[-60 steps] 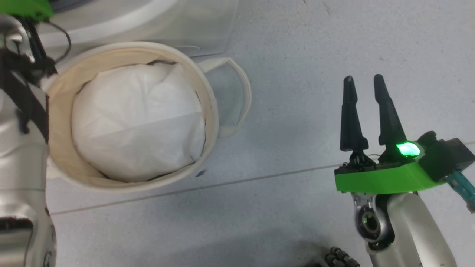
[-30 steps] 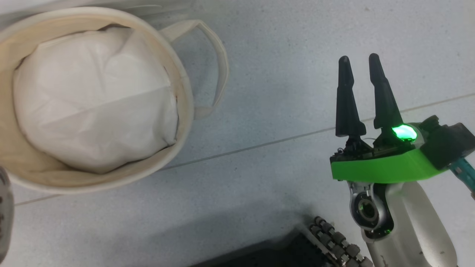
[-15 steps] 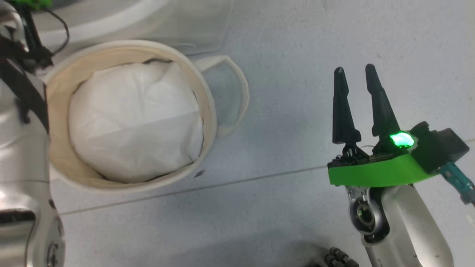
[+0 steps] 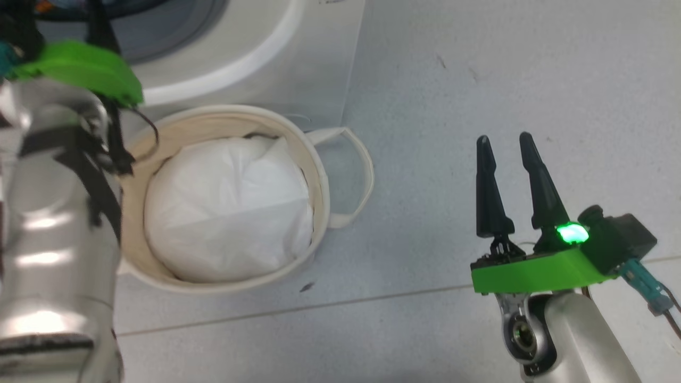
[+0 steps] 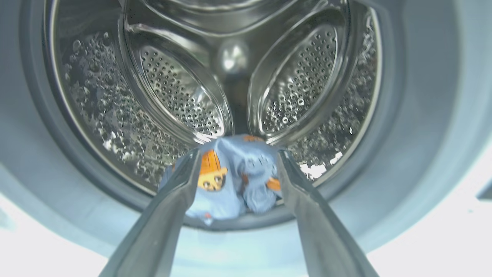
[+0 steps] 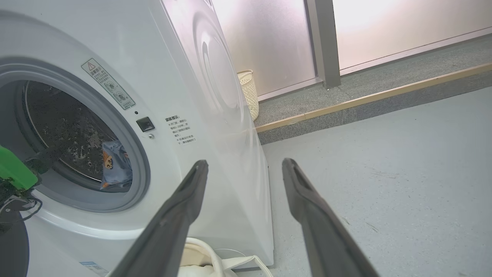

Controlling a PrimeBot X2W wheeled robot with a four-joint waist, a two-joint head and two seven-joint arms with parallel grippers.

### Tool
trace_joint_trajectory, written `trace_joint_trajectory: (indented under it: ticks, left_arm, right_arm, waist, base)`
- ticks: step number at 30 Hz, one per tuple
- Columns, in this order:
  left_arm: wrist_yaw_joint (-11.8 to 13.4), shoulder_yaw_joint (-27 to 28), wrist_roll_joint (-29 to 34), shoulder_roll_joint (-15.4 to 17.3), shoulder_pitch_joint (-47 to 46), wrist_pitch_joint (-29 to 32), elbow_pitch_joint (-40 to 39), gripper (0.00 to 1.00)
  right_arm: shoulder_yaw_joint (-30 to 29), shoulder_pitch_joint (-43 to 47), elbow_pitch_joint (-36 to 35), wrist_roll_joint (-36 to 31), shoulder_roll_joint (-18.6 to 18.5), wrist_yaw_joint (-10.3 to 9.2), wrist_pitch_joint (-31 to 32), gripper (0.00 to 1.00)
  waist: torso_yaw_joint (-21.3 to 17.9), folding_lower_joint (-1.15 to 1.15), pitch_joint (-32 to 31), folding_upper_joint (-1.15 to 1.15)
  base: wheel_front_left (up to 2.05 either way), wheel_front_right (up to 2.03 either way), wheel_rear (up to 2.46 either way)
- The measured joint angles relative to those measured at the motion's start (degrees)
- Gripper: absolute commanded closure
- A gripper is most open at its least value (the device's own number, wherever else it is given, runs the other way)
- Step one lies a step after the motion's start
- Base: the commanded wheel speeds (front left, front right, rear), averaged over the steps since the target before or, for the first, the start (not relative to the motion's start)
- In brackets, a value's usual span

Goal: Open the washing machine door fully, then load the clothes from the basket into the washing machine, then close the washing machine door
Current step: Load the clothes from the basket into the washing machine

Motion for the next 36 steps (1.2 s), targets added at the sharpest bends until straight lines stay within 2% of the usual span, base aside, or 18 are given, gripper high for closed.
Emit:
trace_joint_trajectory:
  ticks: [4,10,19,23,28,36]
  left_arm:
    - [-1.32,-0.67,0.09,-1.79,6.42,0.0,-0.13,0.0]
    - [-2.41,-2.21,0.18,-4.42,18.3,0.01,-4.88,0.0]
    - [-2.33,-5.17,-0.64,-5.87,33.75,0.01,-12.35,0.0]
    - [-1.24,-6.68,-1.0,-5.87,38.22,0.01,-17.61,0.0]
    - [-0.97,-7.39,-3.02,-5.84,42.52,0.01,-22.63,0.0]
    - [0.04,-8.89,-4.98,-5.8,44.93,0.01,-24.46,0.0]
  right_arm:
    - [-0.76,2.16,0.2,0.19,0.0,0.0,0.0,0.0]
    - [-2.9,5.76,0.49,0.18,0.0,0.0,0.0,0.0]
    - [-4.03,11.99,1.15,0.15,0.01,0.0,0.0,0.0]
    - [-4.27,13.14,1.24,0.15,0.02,0.0,0.0,0.0]
    - [-4.74,14.25,2.53,0.41,0.03,0.0,0.0,0.0]
    - [-4.76,14.24,2.53,0.41,0.03,0.0,0.0,0.0]
  waist:
    - [0.25,0.0,-3.51,0.0]
    - [0.88,0.0,-9.9,0.0]
    - [2.89,0.0,-18.58,0.0]
    - [4.1,0.0,-21.17,0.0]
    - [4.48,0.0,-22.08,0.0]
    - [4.58,0.0,-21.72,0.0]
  base:
    - [0.0,0.0,0.0]
    - [0.0,0.0,0.0]
    - [0.0,0.0,0.0]
    - [0.0,0.0,0.0]
    - [0.0,0.0,0.0]
    - [0.0,0.0,0.0]
